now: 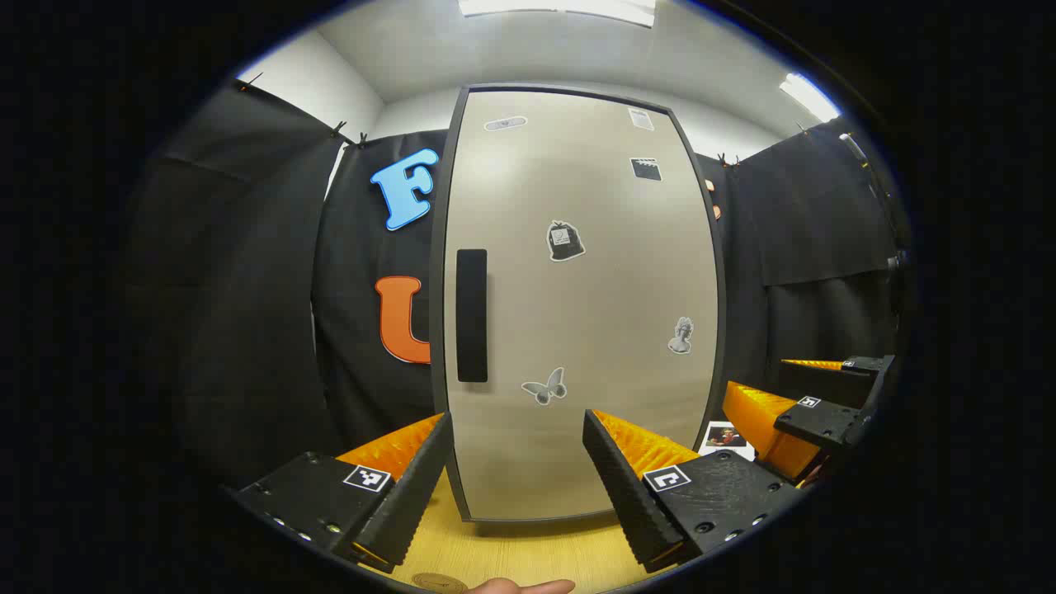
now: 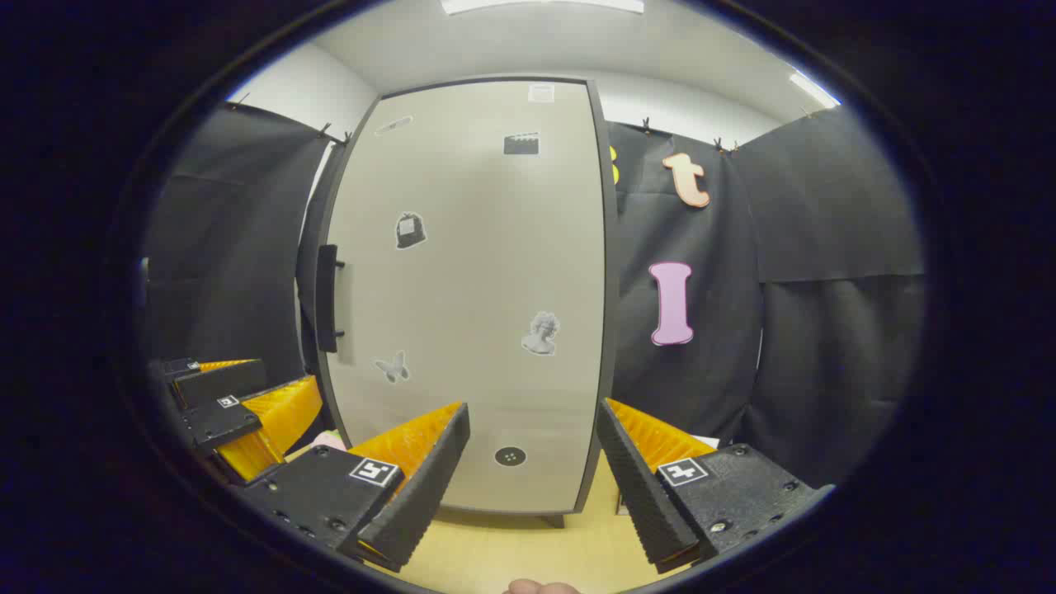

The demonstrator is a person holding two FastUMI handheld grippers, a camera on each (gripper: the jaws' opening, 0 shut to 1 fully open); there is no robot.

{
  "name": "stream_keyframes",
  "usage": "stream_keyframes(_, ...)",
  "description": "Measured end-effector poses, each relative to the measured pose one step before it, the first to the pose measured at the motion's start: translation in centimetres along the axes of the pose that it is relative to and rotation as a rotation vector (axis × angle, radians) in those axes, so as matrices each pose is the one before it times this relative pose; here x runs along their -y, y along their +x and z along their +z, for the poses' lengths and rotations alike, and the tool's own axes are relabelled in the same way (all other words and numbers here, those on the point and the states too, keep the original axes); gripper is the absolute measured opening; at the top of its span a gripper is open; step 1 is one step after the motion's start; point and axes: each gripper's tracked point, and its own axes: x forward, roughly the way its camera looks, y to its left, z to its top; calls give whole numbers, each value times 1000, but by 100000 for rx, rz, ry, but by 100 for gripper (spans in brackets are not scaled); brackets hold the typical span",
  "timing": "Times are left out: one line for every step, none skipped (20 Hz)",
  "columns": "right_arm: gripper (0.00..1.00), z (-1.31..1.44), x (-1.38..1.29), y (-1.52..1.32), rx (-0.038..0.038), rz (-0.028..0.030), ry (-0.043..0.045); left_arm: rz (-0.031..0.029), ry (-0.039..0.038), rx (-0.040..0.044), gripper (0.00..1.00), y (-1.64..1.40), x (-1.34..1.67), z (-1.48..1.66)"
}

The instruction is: Open the cabinet door with the right hand, grasp the bottle in the cabinet with the left hand and place it on the coaster, then close the cabinet door with the right hand.

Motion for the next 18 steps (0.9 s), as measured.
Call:
stream_keyframes(99, -95, 18, 13, -225, -32, -270, -161, -194, 178, 95, -3, 71, 45)
stream_keyframes(99, -122, -57, 31, -466, 114, -50, -533, -384, -82, 95, -43, 161, 8)
stream_keyframes(99, -269, -163, 117, -779, 322, -46, -93, -100, -151, 95, 67, 42, -42)
stream_keyframes(99, -146, -80, 68, -529, 213, -32, 104, 278, -227, 95, 102, -99, -47)
stream_keyframes(99, -166, -22, 60, -564, 169, -190, -45, -51, 200, 95, -62, 89, 56)
stream_keyframes(99, -147, 6, 120, -619, 92, -200, -32, -69, -80, 95, 77, -26, -63)
stream_keyframes(99, -141, 33, 132, -415, 41, 223, 119, -42, -1, 95, -25, -30, -33)
stream_keyframes(99, 5, 43, 98, -111, -42, 204, 112, -84, 153, 95, 62, -79, -26)
stream_keyframes(99, -100, -4, 75, -162, 64, 172, 59, 55, 26, 95, 119, -60, -12)
stream_keyframes(99, 22, 60, 113, -228, 57, 109, 7, -28, 21, 95, 26, -15, -16)
stream_keyframes(99, -45, -74, 92, 37, 181, 167, -78, -75, 39, 95, 17, 15, 8)
stream_keyframes(99, 131, -44, 124, 32, 240, 17, -97, -56, 183, 95, 46, 2, 56)
stream_keyframes(99, -77, -134, 88, 69, 245, -212, -173, -10, 109, 95, 109, 9, 52)
stream_keyframes(100, 135, -84, 292, 63, 526, -410, -340, -30, 5, 95, -54, 14, 42)
stream_keyframes(99, -77, 69, 444, -338, 209, -700, -397, 236, -360, 95, -138, 94, -70)
stream_keyframes(99, 221, 319, 640, 244, -393, -645, -672, 227, -765, 95, -199, 79, -61)
stream_keyframes(99, 379, 88, 635, 336, 172, -398, -916, -255, -436, 95, -346, 43, 62)
stream_keyframes(99, 478, -125, 709, 483, 795, -508, -731, 61, -86, 100, -440, -33, 78)
